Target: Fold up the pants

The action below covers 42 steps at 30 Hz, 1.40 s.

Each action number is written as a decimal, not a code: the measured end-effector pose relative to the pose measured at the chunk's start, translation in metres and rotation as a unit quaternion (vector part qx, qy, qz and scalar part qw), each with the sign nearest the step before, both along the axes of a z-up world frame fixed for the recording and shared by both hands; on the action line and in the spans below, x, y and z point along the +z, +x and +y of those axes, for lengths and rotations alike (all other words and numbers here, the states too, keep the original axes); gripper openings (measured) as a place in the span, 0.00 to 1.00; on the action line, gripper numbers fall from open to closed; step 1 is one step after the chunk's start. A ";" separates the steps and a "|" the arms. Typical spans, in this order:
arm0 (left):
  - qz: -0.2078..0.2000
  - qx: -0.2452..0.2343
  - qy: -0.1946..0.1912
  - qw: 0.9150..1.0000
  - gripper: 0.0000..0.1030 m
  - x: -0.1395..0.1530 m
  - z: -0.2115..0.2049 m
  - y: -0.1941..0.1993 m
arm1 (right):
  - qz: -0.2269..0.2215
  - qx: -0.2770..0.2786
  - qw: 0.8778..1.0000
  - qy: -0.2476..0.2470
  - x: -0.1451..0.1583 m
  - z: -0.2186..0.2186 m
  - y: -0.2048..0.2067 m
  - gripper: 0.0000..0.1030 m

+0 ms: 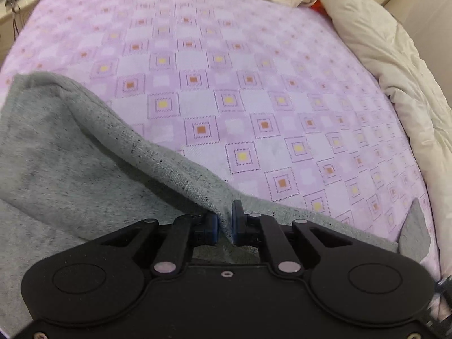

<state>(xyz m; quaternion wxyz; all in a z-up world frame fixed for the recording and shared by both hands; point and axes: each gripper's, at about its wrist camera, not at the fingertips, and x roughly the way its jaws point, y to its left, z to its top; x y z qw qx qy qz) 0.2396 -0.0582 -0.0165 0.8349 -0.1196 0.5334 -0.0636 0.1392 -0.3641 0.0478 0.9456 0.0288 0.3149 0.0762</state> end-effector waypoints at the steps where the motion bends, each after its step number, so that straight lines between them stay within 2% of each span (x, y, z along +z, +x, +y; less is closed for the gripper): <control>1: -0.006 -0.003 0.002 1.000 0.11 0.003 0.001 -0.001 | 0.004 -0.043 0.999 0.014 0.000 -0.011 0.008 0.34; 4: -0.013 -0.008 0.004 1.000 0.11 0.004 -0.002 -0.003 | 0.046 -0.160 0.986 0.009 -0.011 -0.036 0.044 0.36; 8: -0.015 -0.011 0.006 1.000 0.11 0.002 -0.002 -0.004 | 0.100 -0.249 0.963 0.004 -0.037 -0.050 0.092 0.35; 11: -0.018 -0.015 0.007 1.000 0.11 0.003 0.000 -0.006 | 0.135 -0.302 0.943 -0.029 -0.060 -0.041 0.116 0.35; 13: -0.017 -0.015 0.009 1.000 0.11 0.002 0.000 -0.006 | 0.167 -0.329 0.926 -0.077 -0.075 -0.032 0.132 0.35; 16: -0.013 -0.019 0.016 1.000 0.11 0.000 -0.002 -0.008 | 0.232 -0.365 0.891 -0.140 -0.100 -0.028 0.144 0.35; 17: -0.014 -0.021 0.019 0.999 0.11 0.000 -0.003 -0.008 | 0.221 -0.372 0.889 -0.148 -0.100 -0.026 0.141 0.36; 19: -0.016 -0.024 0.022 0.999 0.11 -0.001 -0.003 -0.011 | 0.230 -0.373 0.886 -0.154 -0.100 -0.027 0.145 0.34; 20: -0.014 -0.024 0.022 0.999 0.11 -0.001 -0.003 -0.011 | 0.235 -0.369 0.887 -0.149 -0.099 -0.029 0.145 0.30; 21: -0.012 -0.024 0.022 0.999 0.11 -0.002 -0.003 -0.011 | 0.241 -0.357 0.893 -0.131 -0.097 -0.033 0.147 0.21; 22: -0.011 -0.025 0.024 0.999 0.11 -0.002 -0.003 -0.010 | 0.248 -0.349 0.897 -0.110 -0.095 -0.037 0.147 0.03; 25: -0.013 -0.026 0.027 0.999 0.11 0.000 -0.005 -0.010 | 0.239 -0.344 0.905 -0.079 -0.073 -0.051 0.141 0.02; 30: -0.032 -0.027 0.026 0.999 0.11 0.016 -0.004 -0.012 | 0.157 -0.351 0.923 -0.001 -0.002 -0.086 0.100 0.02; 34: -0.058 -0.030 0.023 0.998 0.11 0.038 -0.001 -0.023 | 0.115 -0.364 0.922 0.055 0.035 -0.116 0.044 0.02; 38: -0.076 -0.047 0.016 0.996 0.12 0.053 0.000 -0.045 | 0.103 -0.363 0.920 0.104 0.040 -0.125 -0.018 0.02; 42: -0.094 -0.077 0.026 0.992 0.12 0.056 0.001 -0.083 | 0.119 -0.372 0.913 0.117 0.014 -0.115 -0.073 0.02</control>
